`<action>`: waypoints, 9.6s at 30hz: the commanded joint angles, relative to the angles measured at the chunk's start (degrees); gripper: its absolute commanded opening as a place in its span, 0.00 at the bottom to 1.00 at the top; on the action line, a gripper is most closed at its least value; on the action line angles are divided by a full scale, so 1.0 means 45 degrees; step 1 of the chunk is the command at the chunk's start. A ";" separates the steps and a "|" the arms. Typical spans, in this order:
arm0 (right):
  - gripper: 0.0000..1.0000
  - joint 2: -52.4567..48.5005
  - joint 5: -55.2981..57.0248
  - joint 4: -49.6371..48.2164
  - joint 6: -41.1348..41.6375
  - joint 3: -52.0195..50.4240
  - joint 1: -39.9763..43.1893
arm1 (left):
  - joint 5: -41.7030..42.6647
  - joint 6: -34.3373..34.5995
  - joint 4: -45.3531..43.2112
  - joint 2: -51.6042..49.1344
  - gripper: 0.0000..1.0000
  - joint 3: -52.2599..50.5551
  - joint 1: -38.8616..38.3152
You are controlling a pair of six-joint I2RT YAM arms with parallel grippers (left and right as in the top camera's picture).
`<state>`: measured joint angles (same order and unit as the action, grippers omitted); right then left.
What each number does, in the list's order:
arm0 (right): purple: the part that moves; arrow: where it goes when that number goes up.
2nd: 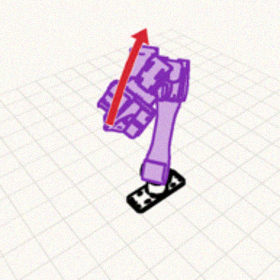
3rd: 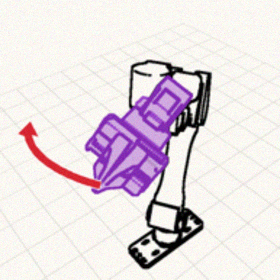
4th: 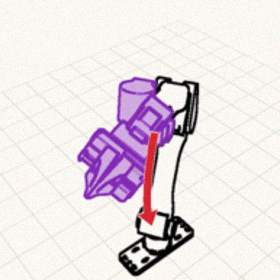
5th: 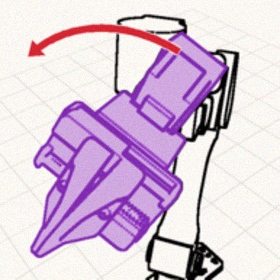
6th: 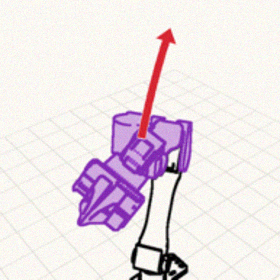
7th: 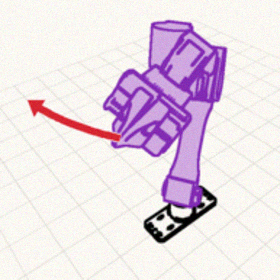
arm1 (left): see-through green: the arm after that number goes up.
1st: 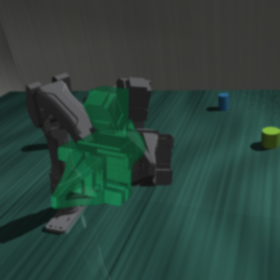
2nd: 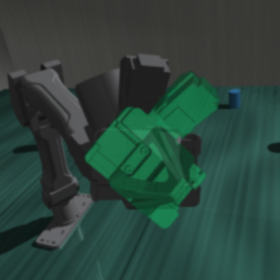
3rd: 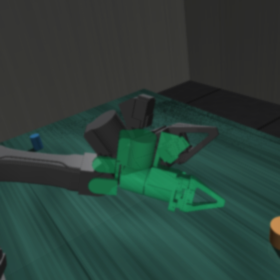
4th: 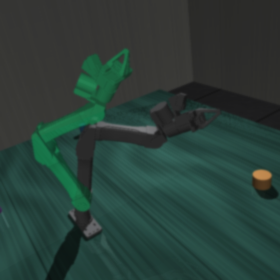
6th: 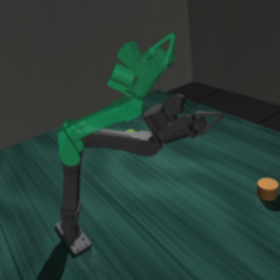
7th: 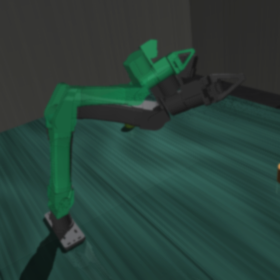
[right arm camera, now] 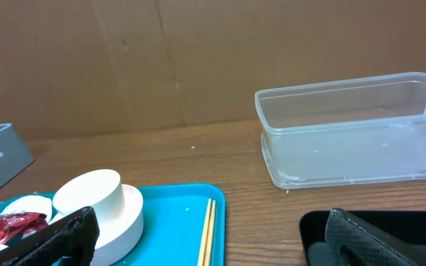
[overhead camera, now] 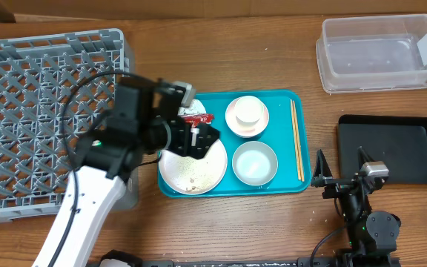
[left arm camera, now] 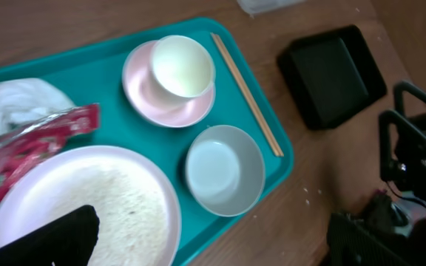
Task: Sort waste into correct bins and load items into the dishwasher
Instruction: 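Move the left gripper over the tray toward the grey bowl, then grasp the rim of the grey bowl with the left gripper, then lift the grey bowl and carry it to the dish rack, then lower the grey bowl into the rack and open the left gripper, then move the left gripper back to the white cup on the tray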
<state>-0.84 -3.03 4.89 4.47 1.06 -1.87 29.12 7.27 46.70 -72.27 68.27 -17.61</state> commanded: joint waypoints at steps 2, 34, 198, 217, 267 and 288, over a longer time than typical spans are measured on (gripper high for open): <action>1.00 0.0121 -0.0015 -0.0068 0.0058 -0.0136 0.0053 | 0.0996 0.2093 -0.0238 -0.0767 1.00 0.0359 -0.0714; 1.00 0.0121 -0.0015 -0.0068 0.0053 -0.0136 0.0053 | -0.6606 0.2001 0.3322 -0.7383 1.00 0.6523 -0.6669; 1.00 0.0121 -0.0015 -0.0068 0.0053 -0.0136 0.0053 | 1.0414 -0.9335 1.1142 -1.5752 0.04 1.3702 1.3051; 1.00 0.0126 -0.0015 -0.0068 0.0053 -0.0136 0.0053 | 1.0579 -0.9855 1.1152 -1.5747 0.22 1.1686 1.3916; 1.00 0.0126 -0.0015 -0.0068 0.0053 -0.0136 0.0053 | -0.8286 0.0816 0.9952 -1.3663 0.04 1.5829 0.9345; 1.00 0.0126 -0.0015 -0.0068 0.0053 -0.0136 0.0053 | -0.7689 0.1365 1.0384 -1.3600 0.04 1.4800 1.1842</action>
<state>-0.84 -3.03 4.75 4.47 1.06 -1.87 -10.41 12.12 93.10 -135.00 135.24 34.28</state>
